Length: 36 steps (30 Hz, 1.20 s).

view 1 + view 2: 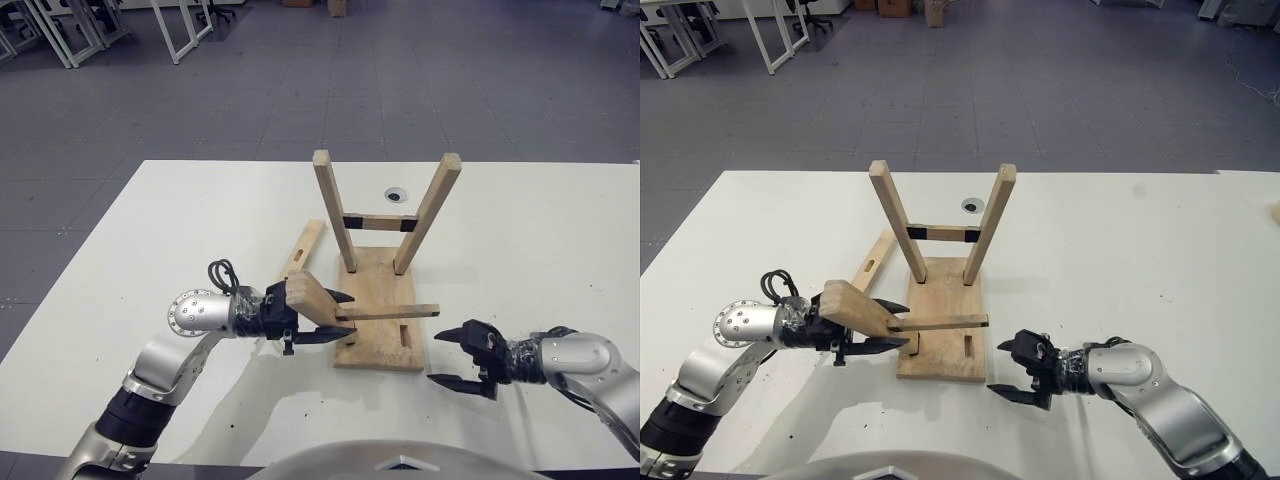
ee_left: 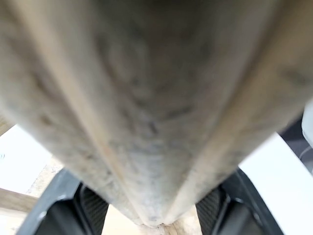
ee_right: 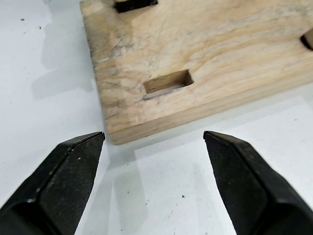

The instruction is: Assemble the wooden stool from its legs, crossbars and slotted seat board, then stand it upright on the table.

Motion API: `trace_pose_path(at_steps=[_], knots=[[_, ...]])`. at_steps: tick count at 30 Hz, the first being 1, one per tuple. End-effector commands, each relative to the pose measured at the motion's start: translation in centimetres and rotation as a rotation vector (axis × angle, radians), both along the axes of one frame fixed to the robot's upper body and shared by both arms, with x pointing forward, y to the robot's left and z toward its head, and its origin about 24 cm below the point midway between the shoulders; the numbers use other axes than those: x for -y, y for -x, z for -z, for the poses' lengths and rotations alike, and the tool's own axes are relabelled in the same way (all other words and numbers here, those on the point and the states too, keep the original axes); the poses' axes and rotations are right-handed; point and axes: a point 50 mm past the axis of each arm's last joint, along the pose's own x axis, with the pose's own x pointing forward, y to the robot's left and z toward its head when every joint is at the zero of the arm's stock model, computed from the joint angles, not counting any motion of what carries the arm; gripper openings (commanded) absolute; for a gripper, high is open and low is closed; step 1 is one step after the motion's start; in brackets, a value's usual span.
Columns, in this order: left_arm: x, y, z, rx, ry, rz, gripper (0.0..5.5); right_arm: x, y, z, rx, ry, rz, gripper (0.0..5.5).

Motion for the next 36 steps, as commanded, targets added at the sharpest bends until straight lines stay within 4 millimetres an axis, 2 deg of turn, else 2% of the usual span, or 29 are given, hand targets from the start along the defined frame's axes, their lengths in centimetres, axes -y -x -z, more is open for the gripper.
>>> trace_pose_path(at_steps=[1,5,8,10,12,16,20,21,27,31,33,36], knots=[[-5.2,3.4,9.4,-0.319,-0.593,0.028,2.04,1.2,-2.9,-1.6,0.089,-0.054,0.138,3.74],[-5.8,2.9,9.8,-0.303,-0.616,0.043,2.04,0.5,-4.9,-3.0,0.174,-0.110,0.122,3.74],[-6.3,2.8,10.1,-0.266,-0.657,0.080,2.04,-0.7,-5.7,-3.0,0.178,-0.135,0.052,3.74],[-6.0,2.5,9.8,-0.257,-0.644,0.084,2.04,-1.5,-5.8,-2.1,0.154,-0.142,0.006,3.74],[-5.6,2.0,9.3,-0.241,-0.631,0.087,2.04,-2.0,-5.5,-0.3,0.102,-0.127,-0.030,3.74],[-4.9,0.8,8.2,-0.206,-0.613,0.105,2.04,-1.5,-4.3,2.6,0.038,-0.070,-0.037,3.74],[-4.4,0.6,7.9,-0.196,-0.596,0.116,2.04,-1.4,-4.2,3.8,0.044,-0.037,-0.038,3.74],[-4.3,0.6,7.8,-0.194,-0.590,0.119,2.43,-1.5,-4.2,3.9,0.048,-0.034,-0.041,3.74],[-4.0,-0.7,6.8,-0.133,-0.583,0.087,3.32,-1.6,-4.1,4.0,0.073,-0.039,-0.024,3.74],[-5.1,-1.5,5.9,-0.112,-0.594,0.009,3.87,-2.3,-3.5,3.0,0.101,-0.087,0.009,3.74],[-5.5,-1.2,5.7,-0.125,-0.570,-0.096,4.24,-2.3,-4.4,1.0,0.164,-0.140,0.076,3.74],[-4.8,0.3,5.2,-0.202,-0.417,-0.288,4.55,-1.8,-5.9,-2.4,0.249,-0.233,0.192,3.74]])
